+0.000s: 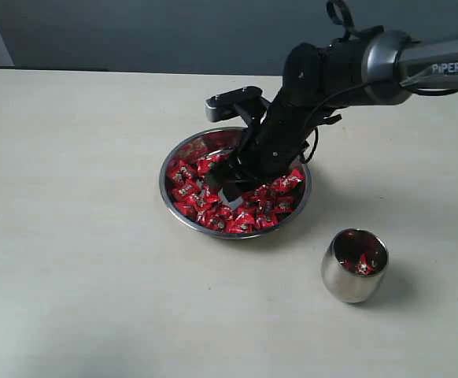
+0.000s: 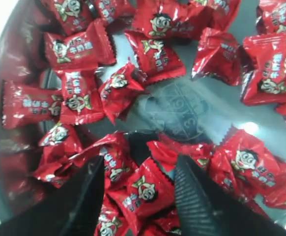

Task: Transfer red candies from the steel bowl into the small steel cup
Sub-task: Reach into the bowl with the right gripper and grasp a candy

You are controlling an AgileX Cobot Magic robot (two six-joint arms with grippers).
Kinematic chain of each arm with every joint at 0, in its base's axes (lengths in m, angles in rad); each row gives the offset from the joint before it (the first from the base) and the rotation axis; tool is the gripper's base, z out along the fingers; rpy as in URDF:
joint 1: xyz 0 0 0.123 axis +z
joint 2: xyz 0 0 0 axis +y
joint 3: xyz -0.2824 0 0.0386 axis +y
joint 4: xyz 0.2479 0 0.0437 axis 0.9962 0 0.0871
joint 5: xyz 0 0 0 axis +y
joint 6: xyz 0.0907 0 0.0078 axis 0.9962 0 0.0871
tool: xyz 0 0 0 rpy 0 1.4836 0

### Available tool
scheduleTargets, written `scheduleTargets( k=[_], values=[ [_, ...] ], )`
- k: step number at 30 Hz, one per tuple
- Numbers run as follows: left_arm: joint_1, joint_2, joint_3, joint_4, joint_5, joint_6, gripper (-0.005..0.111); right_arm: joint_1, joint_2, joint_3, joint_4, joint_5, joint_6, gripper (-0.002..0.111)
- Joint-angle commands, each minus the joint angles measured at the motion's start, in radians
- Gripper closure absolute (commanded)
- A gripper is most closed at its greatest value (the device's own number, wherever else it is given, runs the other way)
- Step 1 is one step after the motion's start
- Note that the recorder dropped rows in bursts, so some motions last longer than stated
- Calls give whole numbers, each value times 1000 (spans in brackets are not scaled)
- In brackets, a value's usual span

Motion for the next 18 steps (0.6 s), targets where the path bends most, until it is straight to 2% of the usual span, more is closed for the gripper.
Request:
scheduleTargets(
  k=[1, 8, 10, 12, 15, 17, 18],
  values=[
    [0, -4, -1, 1, -7, -5, 106, -2, 38, -25, -37, -9, -11, 64],
    [0, -4, -1, 1, -7, -5, 106, -2, 58, -27, -96, -29, -11, 64],
    [0, -4, -1, 1, -7, -5, 106, -2, 60, -27, -109, -29, -11, 67],
    [0, -4, -1, 1, -7, -5, 106, -2, 60, -27, -111, -33, -8, 77],
    [0, -4, -1, 1, -7, -5, 106, -2, 60, -27, -111, -48, -8, 99],
    [0, -4, -1, 1, -7, -5, 106, -2, 58, -27, -105, -61, -8, 109],
    [0, -4, -1, 1, -7, -5, 106, -2, 56, -27, -94, -67, -8, 109]
  ],
)
